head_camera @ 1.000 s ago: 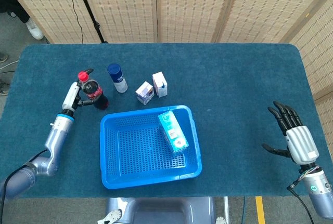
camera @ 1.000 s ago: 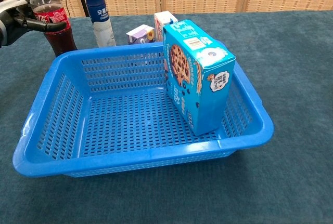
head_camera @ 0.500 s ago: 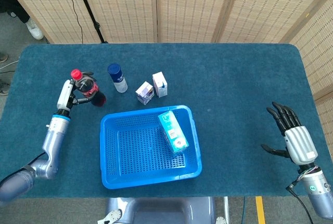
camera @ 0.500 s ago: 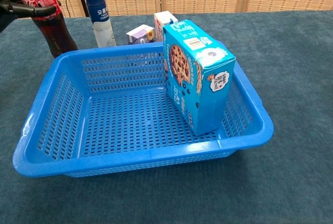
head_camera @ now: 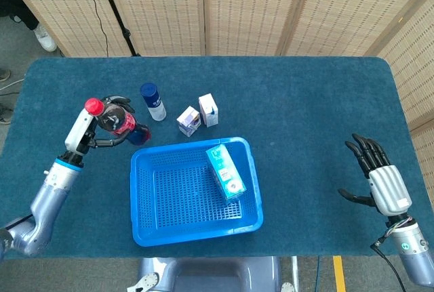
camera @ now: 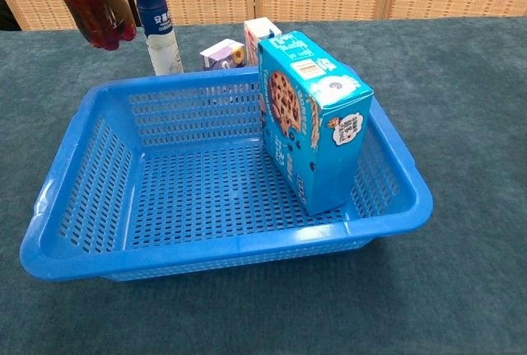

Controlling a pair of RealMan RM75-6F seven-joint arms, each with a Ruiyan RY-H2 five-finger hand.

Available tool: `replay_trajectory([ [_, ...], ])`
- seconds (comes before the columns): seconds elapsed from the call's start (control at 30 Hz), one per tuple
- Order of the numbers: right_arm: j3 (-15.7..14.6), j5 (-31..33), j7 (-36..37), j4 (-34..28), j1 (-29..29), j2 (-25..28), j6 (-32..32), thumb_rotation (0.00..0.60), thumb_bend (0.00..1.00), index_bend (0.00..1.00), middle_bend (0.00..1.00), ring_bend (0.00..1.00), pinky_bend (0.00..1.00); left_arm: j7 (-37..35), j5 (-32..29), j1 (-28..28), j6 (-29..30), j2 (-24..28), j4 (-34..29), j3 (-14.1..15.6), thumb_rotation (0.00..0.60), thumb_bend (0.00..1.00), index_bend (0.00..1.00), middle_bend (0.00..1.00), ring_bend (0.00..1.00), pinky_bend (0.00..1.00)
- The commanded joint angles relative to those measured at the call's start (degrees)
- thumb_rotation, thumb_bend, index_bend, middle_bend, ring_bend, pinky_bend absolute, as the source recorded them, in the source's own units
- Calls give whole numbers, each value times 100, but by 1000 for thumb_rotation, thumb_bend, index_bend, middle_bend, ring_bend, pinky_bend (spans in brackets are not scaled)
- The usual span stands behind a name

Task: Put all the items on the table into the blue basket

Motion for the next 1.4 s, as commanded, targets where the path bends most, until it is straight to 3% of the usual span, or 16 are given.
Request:
replay_trajectory([
  [0.03,6,-4,-7,-10,-5,3,6,600,0,39,0,0,49,-181,612,11,222,421,-752,279,600,503,582,419,331,398],
  [0.27,20,4,2,-13,-23,6,3,600,0,39,0,0,49,-20,966,-414,-255,323,-1218,653,600,494,570,419,327,398],
  [0.63,69,57,59,18,-44,21,4,600,0,39,0,0,49,183,1219,-967,-954,-121,-1137,1210,600,489,567,419,315,398],
  [1.0,86,62,50,29,-38,9,-35,600,0,39,0,0,49,1087,818,-1230,-1406,-754,-806,1424,600,475,535,396,285,398],
  [1.07,86,62,37,30,-33,5,-51,600,0,39,0,0,49,1048,807,-1274,-1401,-834,-819,1436,600,461,483,345,248,396],
  [1.13,80,51,31,26,-31,2,-56,600,0,39,0,0,49,909,910,-1328,-1371,-871,-837,1487,600,425,361,214,149,331],
  [1.2,70,36,7,30,-32,-3,-63,600,0,39,0,0,49,718,1069,-1368,-1236,-877,-797,1533,600,349,120,38,23,124],
  [1.23,65,31,3,28,-31,-6,-69,600,0,39,0,0,49,663,1135,-1361,-1117,-890,-747,1551,600,320,46,4,1,53],
  [1.3,64,29,-1,28,-29,-8,-77,600,0,39,0,0,49,627,1209,-1346,-978,-897,-688,1596,600,271,0,0,0,0],
  [1.4,67,26,-14,22,-25,-10,-82,600,0,39,0,0,49,510,1351,-1412,-950,-794,-672,1717,600,204,0,0,0,0],
])
